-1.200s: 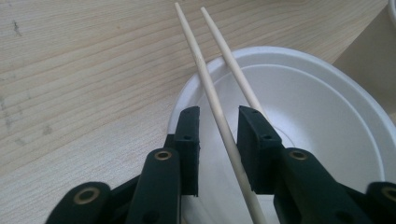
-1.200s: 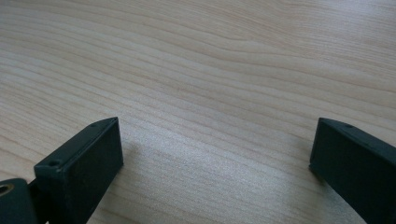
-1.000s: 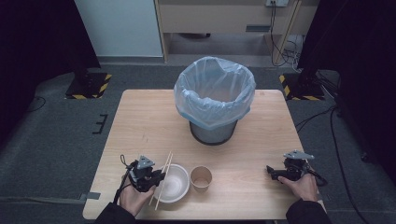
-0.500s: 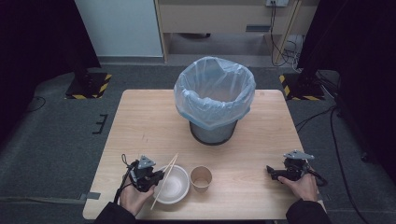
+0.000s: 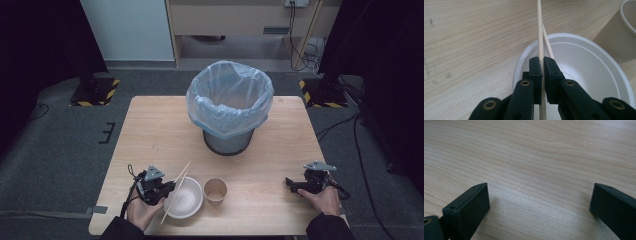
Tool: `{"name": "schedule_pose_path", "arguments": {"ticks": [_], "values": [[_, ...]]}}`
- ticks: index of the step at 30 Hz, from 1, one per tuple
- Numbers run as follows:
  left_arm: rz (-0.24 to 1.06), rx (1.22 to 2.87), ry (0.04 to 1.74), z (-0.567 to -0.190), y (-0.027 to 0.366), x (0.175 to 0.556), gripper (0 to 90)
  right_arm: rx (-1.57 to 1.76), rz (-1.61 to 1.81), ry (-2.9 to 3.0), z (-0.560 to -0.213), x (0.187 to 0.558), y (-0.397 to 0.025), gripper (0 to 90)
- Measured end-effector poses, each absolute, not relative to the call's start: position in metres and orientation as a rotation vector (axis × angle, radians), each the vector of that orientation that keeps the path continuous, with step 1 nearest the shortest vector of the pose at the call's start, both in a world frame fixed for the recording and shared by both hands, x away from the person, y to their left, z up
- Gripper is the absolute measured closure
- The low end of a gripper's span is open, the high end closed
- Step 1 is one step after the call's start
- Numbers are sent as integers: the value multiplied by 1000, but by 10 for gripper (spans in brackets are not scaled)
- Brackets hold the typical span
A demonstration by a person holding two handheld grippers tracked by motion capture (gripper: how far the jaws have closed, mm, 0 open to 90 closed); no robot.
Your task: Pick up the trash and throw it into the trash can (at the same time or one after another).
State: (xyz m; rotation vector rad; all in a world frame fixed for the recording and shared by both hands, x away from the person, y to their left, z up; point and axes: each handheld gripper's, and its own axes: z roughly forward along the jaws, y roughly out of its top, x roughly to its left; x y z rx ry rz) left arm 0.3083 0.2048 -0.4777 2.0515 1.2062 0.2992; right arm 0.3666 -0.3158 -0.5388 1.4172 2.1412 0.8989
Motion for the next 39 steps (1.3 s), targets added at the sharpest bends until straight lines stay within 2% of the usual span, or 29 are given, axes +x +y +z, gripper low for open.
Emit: {"name": "schedule_pose_path", "arguments": {"ticks": [39], "values": [[417,1802,1039,-413,222,298,853,1411,900,2146,-539,367,-316,21]]}}
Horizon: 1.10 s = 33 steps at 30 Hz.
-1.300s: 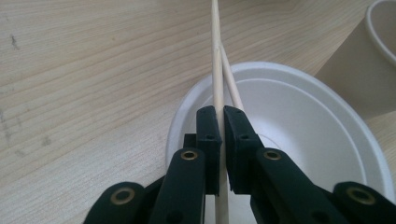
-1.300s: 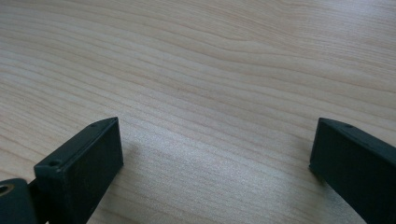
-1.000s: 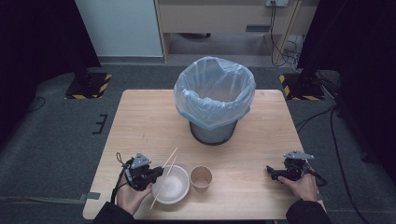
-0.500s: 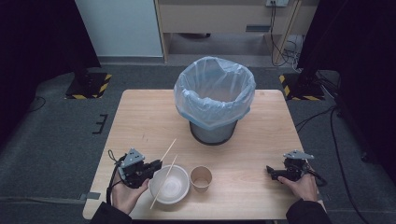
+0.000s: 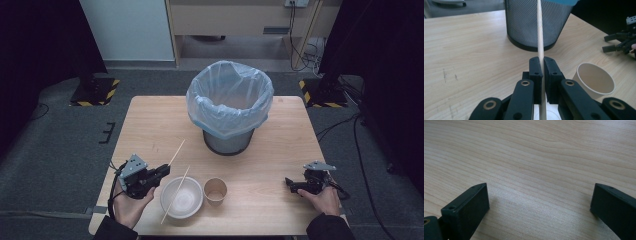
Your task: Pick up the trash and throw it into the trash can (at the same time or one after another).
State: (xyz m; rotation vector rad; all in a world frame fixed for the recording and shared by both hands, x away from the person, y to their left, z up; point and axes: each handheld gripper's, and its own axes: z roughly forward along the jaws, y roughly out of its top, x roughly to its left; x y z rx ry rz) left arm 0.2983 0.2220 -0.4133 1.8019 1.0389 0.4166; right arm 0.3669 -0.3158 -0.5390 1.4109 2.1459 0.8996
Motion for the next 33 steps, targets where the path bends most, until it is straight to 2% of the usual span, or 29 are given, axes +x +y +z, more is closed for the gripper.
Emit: {"name": "schedule_pose_path", "arguments": {"ticks": [33], "values": [[542,1662,902,-335,211,321,853,1410,899,2147,-539,367,-316,20]]}}
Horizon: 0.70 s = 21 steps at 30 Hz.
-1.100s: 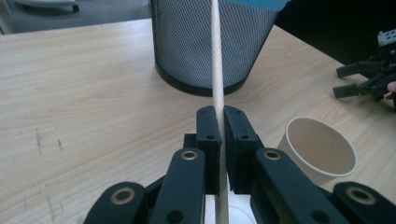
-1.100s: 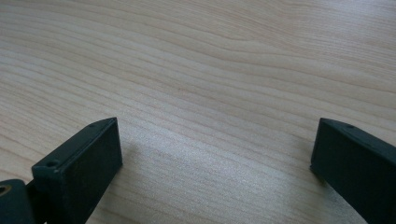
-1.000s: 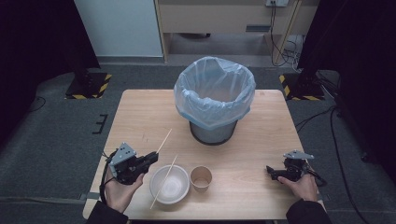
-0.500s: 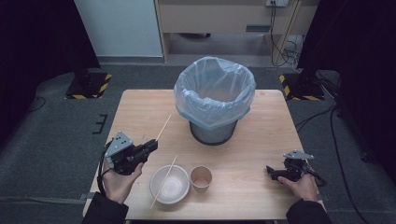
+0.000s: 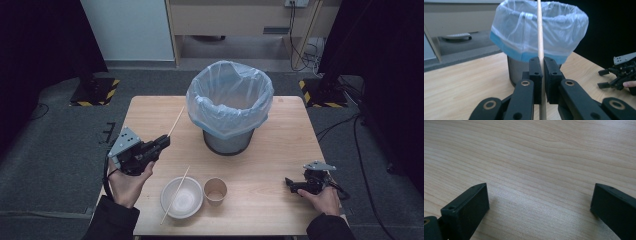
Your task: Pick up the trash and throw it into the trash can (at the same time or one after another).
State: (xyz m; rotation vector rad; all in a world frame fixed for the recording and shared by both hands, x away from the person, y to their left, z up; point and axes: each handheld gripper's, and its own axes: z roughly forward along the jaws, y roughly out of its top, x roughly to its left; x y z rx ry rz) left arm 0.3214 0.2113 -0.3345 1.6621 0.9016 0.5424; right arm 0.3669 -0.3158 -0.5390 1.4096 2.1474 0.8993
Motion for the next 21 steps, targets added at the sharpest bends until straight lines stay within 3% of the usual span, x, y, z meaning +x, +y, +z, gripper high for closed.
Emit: {"name": "schedule_pose_path", "arguments": {"ticks": [21], "values": [[569,1608,818,-300,184,347,853,1408,899,2148,-539,367,-316,17]]}}
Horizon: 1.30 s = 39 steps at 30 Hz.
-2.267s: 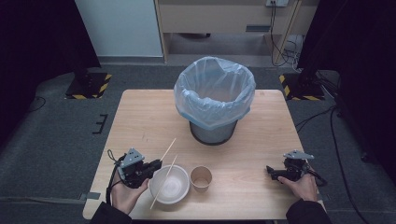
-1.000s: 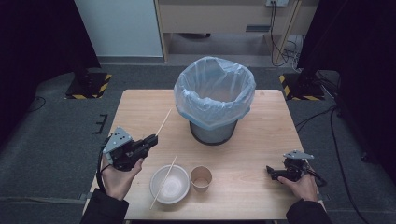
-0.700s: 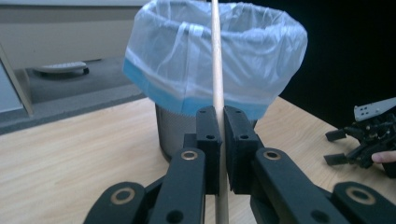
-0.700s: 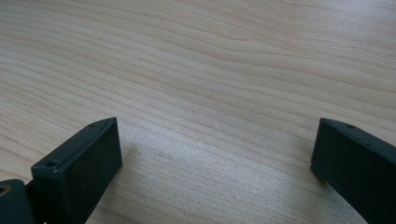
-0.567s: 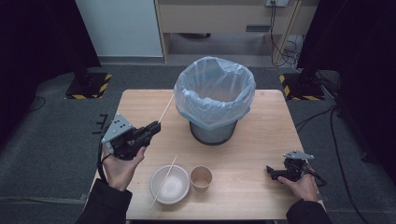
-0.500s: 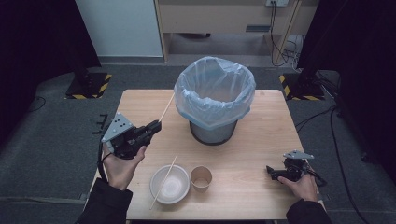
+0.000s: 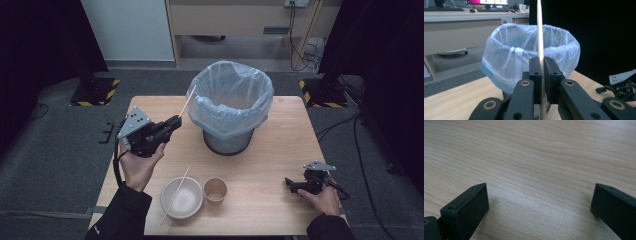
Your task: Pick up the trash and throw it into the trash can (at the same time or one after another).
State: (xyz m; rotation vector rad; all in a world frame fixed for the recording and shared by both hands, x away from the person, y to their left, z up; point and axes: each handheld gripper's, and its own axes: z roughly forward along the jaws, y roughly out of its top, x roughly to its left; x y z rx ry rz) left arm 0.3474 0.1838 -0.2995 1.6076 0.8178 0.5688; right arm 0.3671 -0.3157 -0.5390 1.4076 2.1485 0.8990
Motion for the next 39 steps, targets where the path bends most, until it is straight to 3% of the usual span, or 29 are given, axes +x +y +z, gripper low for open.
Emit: {"name": "schedule_pose_path", "arguments": {"ticks": [39], "values": [[635,1534,701,-222,118,402,853,1412,903,2148,-539,367,-315,12]]}}
